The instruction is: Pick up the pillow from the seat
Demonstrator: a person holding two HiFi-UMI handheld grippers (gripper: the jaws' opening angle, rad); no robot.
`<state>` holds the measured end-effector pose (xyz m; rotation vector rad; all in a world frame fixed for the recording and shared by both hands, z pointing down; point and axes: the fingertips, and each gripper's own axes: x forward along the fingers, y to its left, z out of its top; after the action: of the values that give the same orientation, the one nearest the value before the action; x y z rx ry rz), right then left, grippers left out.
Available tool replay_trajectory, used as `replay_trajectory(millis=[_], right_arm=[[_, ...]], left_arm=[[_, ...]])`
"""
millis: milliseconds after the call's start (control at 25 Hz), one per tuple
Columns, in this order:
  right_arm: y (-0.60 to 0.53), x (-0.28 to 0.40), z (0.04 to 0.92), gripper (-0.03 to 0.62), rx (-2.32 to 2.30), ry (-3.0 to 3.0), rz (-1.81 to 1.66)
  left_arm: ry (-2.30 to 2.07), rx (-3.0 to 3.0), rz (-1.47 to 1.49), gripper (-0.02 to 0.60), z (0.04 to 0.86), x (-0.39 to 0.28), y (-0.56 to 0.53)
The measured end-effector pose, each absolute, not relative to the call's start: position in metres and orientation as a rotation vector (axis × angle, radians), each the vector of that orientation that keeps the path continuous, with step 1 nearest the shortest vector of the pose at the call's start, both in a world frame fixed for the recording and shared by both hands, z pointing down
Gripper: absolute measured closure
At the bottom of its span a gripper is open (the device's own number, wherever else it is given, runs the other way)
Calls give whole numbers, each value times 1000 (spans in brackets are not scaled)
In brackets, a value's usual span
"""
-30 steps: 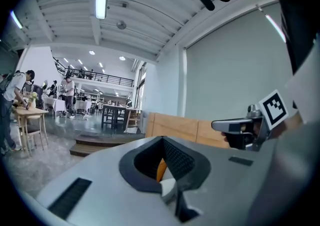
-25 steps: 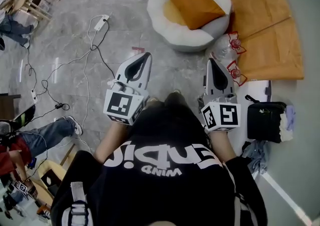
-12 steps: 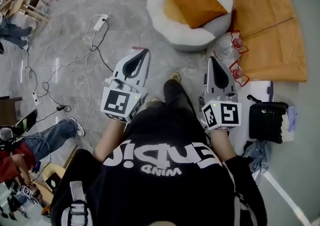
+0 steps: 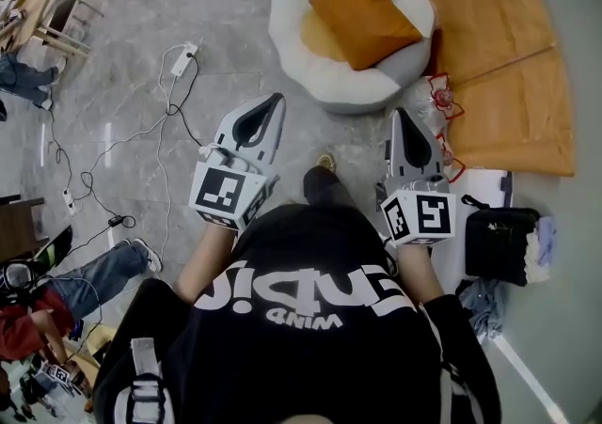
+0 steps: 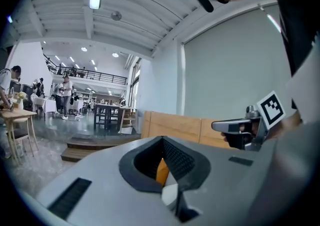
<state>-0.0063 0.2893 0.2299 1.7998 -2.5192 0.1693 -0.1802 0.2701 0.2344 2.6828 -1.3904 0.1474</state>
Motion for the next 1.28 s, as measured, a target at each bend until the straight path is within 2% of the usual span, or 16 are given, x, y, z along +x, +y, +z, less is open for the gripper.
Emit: replay_trajectory(millis=[840, 1280], right_arm=[[174, 55, 230, 572, 1749, -2569, 197], [118, 46, 235, 572, 1736, -2563, 222]], left_arm=[[-1437, 2671, 126, 574, 225, -118, 153], [-1418, 2683, 114, 574, 226, -125, 90]])
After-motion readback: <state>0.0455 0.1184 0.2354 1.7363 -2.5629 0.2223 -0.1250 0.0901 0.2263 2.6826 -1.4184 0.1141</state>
